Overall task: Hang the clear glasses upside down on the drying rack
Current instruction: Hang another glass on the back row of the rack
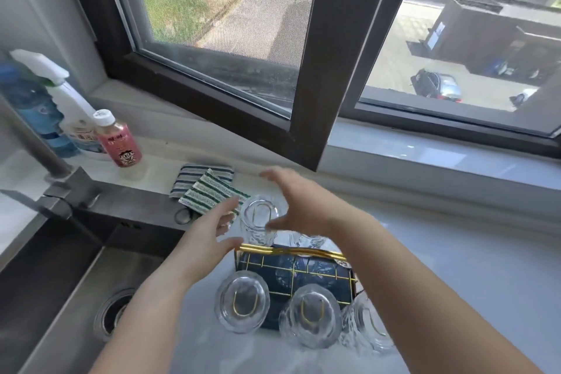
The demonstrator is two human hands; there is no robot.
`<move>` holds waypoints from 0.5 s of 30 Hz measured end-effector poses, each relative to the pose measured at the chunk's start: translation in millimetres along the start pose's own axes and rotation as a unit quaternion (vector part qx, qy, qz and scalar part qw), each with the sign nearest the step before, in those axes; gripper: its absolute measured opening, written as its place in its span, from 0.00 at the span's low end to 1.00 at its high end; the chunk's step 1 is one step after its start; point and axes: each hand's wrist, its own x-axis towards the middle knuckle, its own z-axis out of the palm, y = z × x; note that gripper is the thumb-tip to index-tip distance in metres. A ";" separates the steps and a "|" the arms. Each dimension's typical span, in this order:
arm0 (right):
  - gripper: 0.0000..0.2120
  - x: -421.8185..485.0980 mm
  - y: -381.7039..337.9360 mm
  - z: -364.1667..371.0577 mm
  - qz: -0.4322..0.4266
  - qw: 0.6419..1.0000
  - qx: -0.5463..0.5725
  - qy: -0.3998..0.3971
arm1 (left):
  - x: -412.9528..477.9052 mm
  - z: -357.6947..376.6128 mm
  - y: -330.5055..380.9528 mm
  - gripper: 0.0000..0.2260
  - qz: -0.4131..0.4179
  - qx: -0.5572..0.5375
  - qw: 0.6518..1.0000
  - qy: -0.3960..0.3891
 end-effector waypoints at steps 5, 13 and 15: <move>0.19 -80.0 -23.1 -1.7 -0.039 0.973 0.131 0.186 | -62.3 -24.4 -0.3 0.18 0.024 -0.060 0.998 0.022; 0.30 -123.8 -43.4 90.4 0.020 0.982 0.132 0.134 | -117.3 15.6 -10.6 0.45 0.000 0.041 0.998 -0.040; 0.38 -116.5 -40.9 97.9 0.042 0.987 0.097 0.125 | -117.1 25.0 -10.2 0.42 0.005 0.023 1.000 -0.016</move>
